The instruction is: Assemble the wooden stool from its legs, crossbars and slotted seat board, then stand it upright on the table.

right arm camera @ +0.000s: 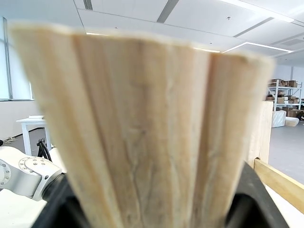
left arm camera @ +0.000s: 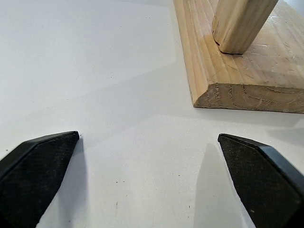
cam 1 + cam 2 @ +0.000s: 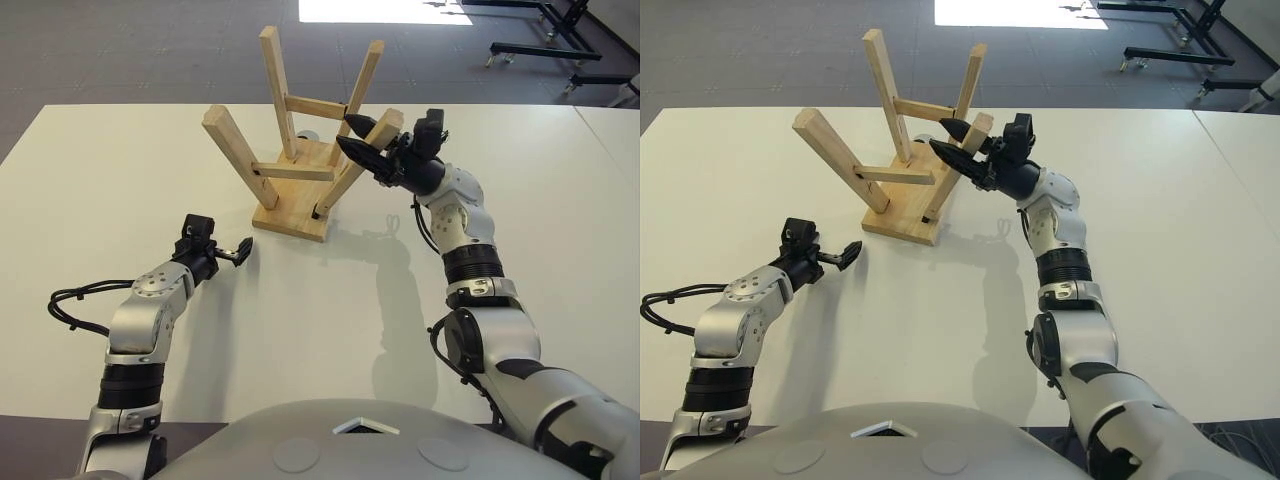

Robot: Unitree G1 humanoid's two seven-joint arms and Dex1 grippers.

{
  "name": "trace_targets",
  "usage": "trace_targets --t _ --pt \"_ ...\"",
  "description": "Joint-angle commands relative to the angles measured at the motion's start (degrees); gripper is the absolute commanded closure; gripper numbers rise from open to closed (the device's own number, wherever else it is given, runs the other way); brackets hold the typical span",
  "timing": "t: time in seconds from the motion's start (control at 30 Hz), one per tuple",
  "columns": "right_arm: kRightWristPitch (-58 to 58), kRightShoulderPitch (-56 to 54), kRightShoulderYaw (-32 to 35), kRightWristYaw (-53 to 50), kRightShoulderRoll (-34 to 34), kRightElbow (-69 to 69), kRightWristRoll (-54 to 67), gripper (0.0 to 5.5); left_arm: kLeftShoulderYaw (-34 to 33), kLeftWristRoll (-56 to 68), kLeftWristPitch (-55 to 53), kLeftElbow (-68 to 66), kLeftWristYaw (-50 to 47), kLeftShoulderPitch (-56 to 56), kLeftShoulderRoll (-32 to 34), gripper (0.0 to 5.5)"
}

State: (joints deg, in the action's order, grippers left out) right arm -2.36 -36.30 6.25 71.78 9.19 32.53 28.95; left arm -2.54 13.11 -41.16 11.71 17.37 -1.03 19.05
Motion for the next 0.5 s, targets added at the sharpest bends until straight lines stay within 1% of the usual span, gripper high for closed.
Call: trace_targets --t 0.03,0.2,0.5 --pt "0.8 1.9 -0.6 -0.9 0.0 -2.5 -0.2 3.45 0.3 -0.5 0.0 0.6 -0.2 0.0 0.0 0.1" --pt "-0.4 3.9 -0.1 -1.2 0.2 -3.7 0.1 3.45 0.3 -0.5 -0.2 1.1 -0.2 -0.3 0.1 0.1" --pt "-5.6 7.8 -4.3 -2.8 -0.4 -8.3 -3.7 3.45 0.2 -0.5 -0.3 1.3 -0.3 -0.6 0.0 0.1"
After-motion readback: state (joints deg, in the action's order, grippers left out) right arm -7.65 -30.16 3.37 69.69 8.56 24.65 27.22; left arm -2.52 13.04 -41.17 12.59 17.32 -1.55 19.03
